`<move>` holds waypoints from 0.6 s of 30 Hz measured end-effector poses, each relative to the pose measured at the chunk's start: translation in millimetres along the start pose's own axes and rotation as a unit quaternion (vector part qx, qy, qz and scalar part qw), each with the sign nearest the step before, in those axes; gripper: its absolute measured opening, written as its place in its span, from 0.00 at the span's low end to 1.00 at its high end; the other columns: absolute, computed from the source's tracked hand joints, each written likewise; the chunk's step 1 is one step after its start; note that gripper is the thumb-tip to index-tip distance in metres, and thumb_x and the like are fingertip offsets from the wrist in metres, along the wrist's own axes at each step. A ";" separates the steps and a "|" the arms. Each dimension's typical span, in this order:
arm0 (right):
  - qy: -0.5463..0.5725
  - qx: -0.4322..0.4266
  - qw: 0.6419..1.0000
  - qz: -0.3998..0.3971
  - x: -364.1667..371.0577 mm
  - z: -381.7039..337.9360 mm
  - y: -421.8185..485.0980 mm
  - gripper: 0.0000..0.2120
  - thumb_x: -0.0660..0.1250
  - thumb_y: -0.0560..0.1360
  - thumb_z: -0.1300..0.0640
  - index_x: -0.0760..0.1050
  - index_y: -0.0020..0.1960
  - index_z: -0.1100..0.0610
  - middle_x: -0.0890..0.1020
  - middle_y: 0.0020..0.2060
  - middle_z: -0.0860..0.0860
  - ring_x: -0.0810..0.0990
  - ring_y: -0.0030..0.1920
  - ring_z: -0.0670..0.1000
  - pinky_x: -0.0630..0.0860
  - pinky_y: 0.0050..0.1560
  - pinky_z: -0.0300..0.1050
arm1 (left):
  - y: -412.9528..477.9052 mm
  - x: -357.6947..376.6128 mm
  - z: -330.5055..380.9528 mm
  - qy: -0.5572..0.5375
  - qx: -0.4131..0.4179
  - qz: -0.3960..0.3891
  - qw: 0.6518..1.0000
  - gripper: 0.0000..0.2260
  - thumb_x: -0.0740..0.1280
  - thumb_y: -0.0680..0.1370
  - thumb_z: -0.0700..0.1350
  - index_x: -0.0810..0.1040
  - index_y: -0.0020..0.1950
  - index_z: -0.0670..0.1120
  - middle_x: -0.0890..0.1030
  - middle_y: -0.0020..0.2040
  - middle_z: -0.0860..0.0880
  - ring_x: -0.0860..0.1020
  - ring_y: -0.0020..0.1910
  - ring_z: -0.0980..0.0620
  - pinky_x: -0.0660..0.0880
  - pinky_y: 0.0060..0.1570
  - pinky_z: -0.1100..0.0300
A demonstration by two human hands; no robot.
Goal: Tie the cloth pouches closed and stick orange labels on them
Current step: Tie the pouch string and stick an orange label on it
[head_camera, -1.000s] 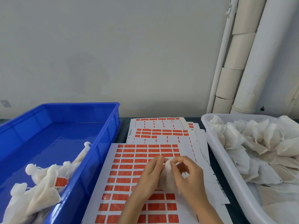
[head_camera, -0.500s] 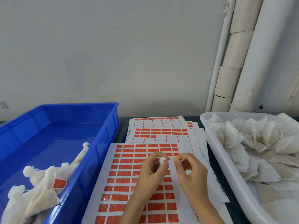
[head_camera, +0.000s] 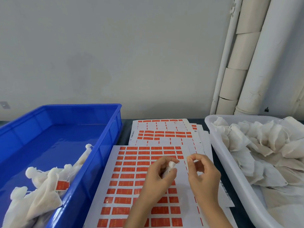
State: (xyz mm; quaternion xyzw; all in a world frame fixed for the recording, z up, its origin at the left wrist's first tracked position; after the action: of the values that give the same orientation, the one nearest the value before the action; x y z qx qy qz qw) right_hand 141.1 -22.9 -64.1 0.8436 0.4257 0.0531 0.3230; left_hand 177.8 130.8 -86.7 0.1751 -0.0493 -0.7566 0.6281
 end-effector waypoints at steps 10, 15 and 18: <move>-0.002 0.055 0.998 -0.021 6.6 12.4 -4.2 0.13 0.72 0.73 0.60 0.74 0.41 0.43 0.80 0.39 0.38 0.78 0.43 0.38 0.73 0.38 0.24 | 1.0 4.8 -3.6 0.054 -0.004 0.006 0.999 0.08 0.63 0.79 0.45 0.79 0.41 0.52 0.79 0.35 0.54 0.75 0.36 0.55 0.73 0.36 0.67; -0.033 0.130 0.986 -0.096 20.2 37.4 -3.8 0.08 0.69 0.75 0.57 0.77 0.45 0.43 0.83 0.46 0.42 0.80 0.42 0.42 0.73 0.40 0.26 | 2.1 -11.3 -18.6 0.077 -0.049 0.070 0.993 0.09 0.65 0.78 0.45 0.80 0.40 0.54 0.80 0.33 0.58 0.77 0.35 0.59 0.72 0.33 0.71; -0.088 0.211 0.967 -0.116 23.0 57.8 0.0 0.15 0.68 0.76 0.58 0.74 0.63 0.51 0.79 0.60 0.50 0.78 0.56 0.48 0.76 0.55 0.41 | 3.8 -21.4 -25.5 0.069 -0.076 0.108 0.989 0.09 0.65 0.78 0.45 0.80 0.40 0.53 0.80 0.34 0.58 0.78 0.37 0.60 0.73 0.34 0.73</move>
State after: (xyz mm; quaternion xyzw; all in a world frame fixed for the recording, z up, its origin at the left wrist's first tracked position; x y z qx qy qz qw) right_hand 176.6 -34.5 -113.7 0.8389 0.4922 -0.1498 0.1777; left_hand 192.9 154.4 -105.0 0.1723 0.0329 -0.6718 0.7196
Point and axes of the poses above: each hand's wrist, its own y-axis towards the middle knuckle, its own x-axis out of the palm, z = x × y, the point moved 9 cm from there along y, towards the middle knuckle
